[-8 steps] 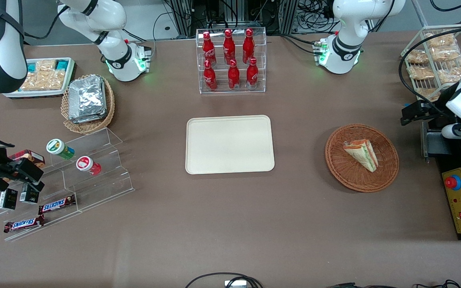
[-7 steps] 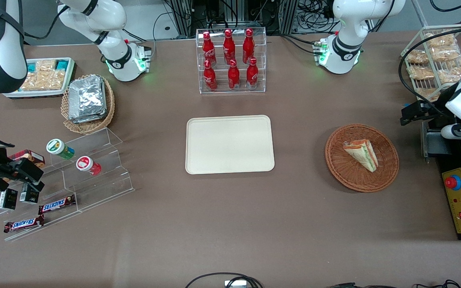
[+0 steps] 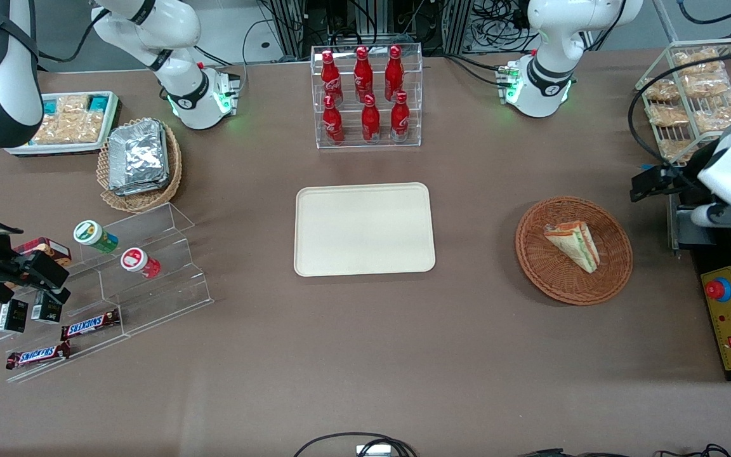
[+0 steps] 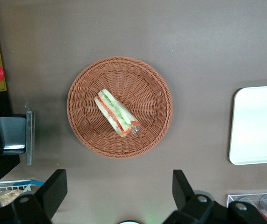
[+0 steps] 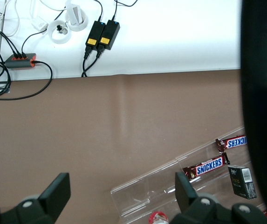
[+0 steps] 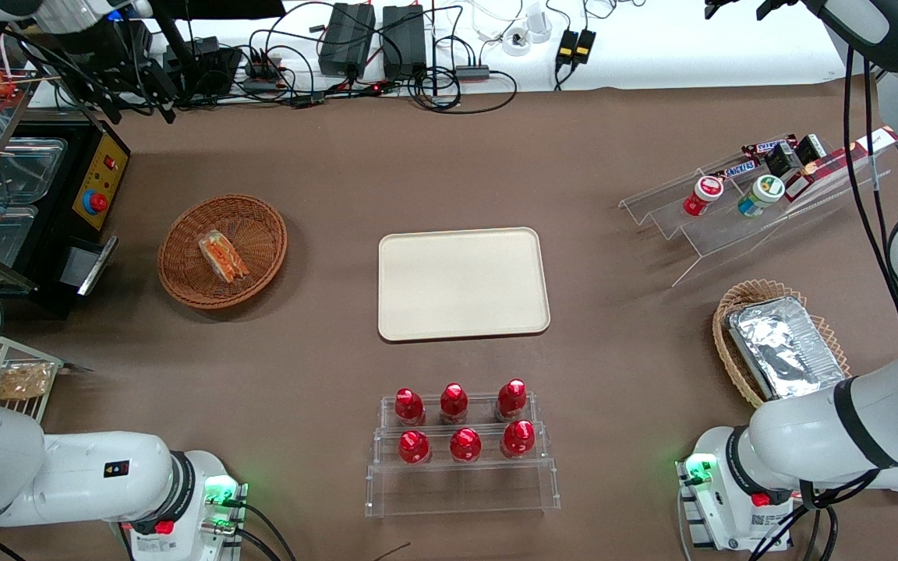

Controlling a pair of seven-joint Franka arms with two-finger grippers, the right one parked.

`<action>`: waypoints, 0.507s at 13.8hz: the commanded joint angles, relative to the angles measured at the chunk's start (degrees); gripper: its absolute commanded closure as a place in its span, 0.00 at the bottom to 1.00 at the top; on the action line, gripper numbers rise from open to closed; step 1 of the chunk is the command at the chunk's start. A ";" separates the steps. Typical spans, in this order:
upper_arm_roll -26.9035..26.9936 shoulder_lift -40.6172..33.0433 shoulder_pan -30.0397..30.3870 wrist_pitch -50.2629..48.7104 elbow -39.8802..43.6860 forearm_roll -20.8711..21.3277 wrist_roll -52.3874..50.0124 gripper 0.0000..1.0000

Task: Place sandwich from basket to tray
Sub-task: 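Move the left gripper over the wrapped sandwich in the wicker basket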

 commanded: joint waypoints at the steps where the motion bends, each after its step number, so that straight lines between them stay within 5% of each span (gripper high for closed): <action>1: 0.61 -2.32 -0.96 8.23 -9.70 0.39 -4.41 0.00; 7: 0.61 -4.34 -0.96 22.65 -23.94 0.48 -16.18 0.00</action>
